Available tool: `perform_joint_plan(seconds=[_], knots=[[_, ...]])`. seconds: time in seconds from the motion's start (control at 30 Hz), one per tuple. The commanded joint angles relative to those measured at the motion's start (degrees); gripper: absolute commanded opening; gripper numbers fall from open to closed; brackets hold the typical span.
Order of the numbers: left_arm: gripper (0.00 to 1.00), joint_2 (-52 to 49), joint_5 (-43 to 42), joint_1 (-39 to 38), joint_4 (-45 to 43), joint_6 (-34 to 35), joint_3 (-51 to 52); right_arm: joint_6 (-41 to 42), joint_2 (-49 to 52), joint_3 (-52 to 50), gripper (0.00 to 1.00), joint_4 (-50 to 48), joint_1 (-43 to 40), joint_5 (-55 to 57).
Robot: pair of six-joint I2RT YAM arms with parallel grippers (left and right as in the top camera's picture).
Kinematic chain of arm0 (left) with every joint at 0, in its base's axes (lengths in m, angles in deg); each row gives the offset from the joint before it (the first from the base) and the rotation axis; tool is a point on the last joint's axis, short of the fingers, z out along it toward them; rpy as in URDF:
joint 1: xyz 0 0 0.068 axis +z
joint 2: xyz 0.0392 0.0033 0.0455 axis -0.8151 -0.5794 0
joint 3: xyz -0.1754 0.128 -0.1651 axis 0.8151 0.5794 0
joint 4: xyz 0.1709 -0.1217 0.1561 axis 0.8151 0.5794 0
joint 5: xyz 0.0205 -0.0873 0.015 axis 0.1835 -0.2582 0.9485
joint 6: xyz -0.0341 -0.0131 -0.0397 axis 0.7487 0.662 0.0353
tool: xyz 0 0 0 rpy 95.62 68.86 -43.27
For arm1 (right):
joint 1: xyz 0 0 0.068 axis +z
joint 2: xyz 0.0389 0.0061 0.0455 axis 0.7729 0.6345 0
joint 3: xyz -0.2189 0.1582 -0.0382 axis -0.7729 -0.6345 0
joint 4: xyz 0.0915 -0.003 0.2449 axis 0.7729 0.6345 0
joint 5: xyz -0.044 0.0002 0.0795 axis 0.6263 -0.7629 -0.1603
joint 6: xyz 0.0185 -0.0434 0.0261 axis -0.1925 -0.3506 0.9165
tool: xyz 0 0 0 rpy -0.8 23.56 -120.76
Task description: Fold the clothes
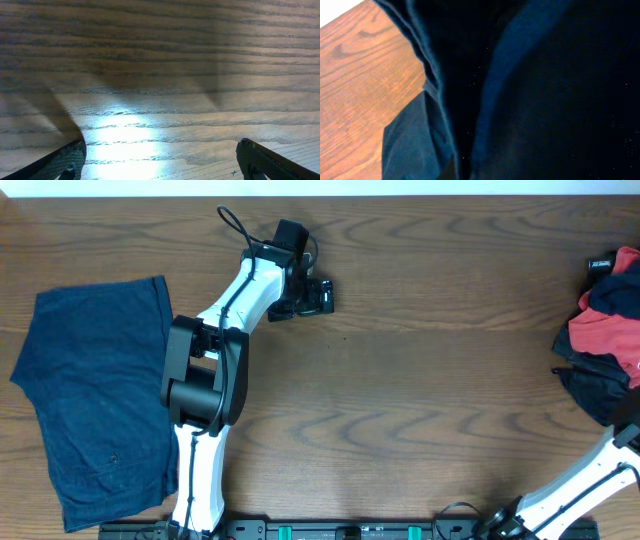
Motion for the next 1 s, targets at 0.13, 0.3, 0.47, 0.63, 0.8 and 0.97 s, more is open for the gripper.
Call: perform_joint_plan(seconds=[0.13,0.3,0.47,0.63,0.8,0.97], knots=[[0.98,-2.16,-0.17,-0.35,0.87,2.08,2.67,-1.68,5.90,0.15,0.01,2.01,-1.77,-6.93],[0.98,-2.16,-2.32,-0.52,0.85,2.05,2.67,-0.04,6.14,0.17,0.01,1.18,-1.75,-6.88],[0.98,-2.16,-2.75,-0.52,0.87,2.05,2.67,0.07,6.14,0.17,0.01,1.25,-1.81,-6.86],[0.98,-2.16,-3.06,-0.52,0.87,2.08,2.67,1.07,6.14,0.17,0.01,0.76,-1.90,-5.42],[0.98,-2.16,-4.09,-0.52,0.87,2.05,2.67,2.64,6.14,0.17,0.13,0.61,-2.86,-2.54],[0.98,-2.16,-4.07,-0.52,0.83,2.05,2.67,3.54,6.14,0.17,0.99,0.79,-4.46,-2.80]])
